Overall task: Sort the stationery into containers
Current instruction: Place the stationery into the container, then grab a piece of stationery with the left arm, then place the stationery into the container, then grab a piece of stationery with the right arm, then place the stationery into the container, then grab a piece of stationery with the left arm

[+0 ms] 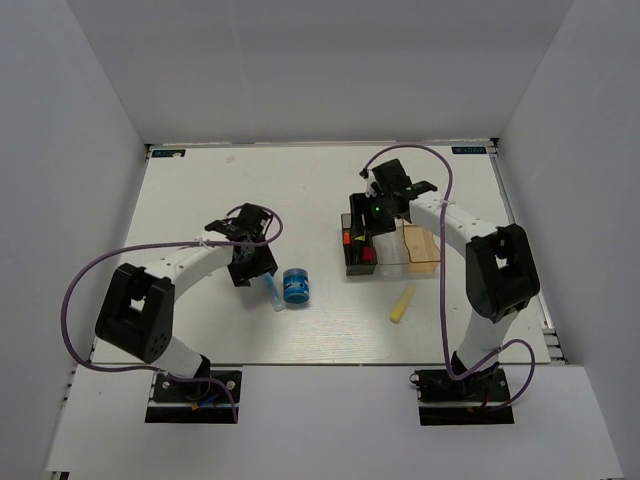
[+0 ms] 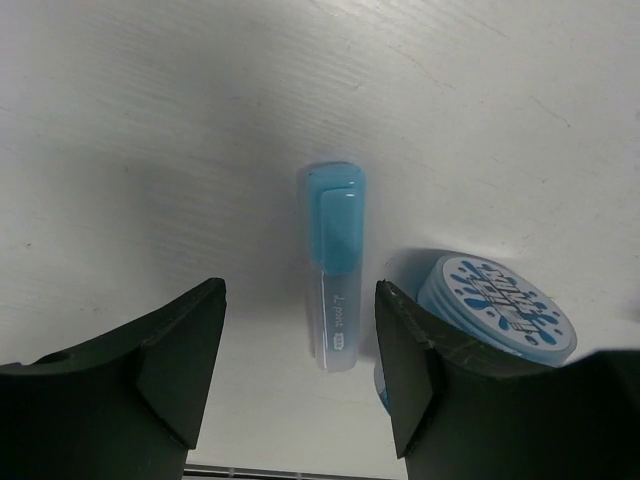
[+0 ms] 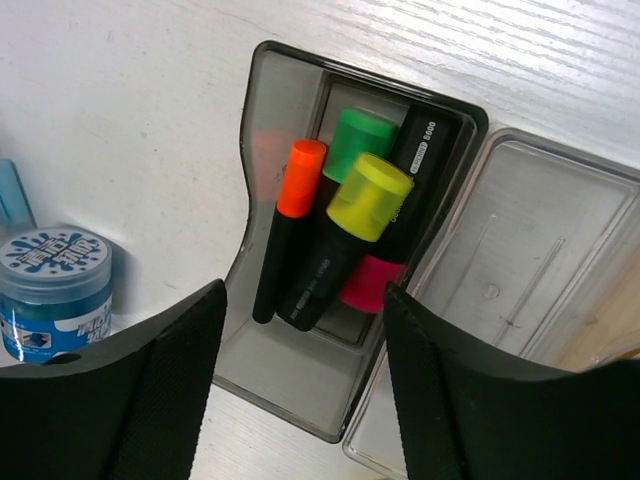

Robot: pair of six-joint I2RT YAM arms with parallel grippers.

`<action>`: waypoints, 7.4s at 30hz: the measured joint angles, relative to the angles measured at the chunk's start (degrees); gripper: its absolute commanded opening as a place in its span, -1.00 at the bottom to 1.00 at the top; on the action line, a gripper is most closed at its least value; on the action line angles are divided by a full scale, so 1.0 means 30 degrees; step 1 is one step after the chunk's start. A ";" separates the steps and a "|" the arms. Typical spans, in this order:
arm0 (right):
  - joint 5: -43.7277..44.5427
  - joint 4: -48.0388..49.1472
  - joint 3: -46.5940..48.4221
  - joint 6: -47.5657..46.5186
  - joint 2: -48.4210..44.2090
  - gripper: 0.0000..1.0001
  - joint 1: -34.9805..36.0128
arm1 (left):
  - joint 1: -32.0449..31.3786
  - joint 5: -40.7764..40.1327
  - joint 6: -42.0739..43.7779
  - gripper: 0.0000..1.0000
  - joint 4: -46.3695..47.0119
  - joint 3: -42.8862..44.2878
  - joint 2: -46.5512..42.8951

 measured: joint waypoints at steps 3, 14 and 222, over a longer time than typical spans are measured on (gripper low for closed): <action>-0.0321 0.0000 0.0000 -0.0036 0.0000 0.30 0.0000 | -0.0255 -0.0058 -0.0007 0.43 -0.0007 0.0546 0.0670; -0.0787 0.0758 -0.1290 -0.2404 -0.4801 -1.00 -0.0044 | -0.1668 -0.0998 -0.0481 0.31 -0.0481 0.1494 0.2841; 0.1690 -0.5311 -0.0940 -0.3468 -0.5326 0.78 -0.1078 | -0.5508 -0.1486 0.3541 1.00 -0.5544 0.9027 0.3592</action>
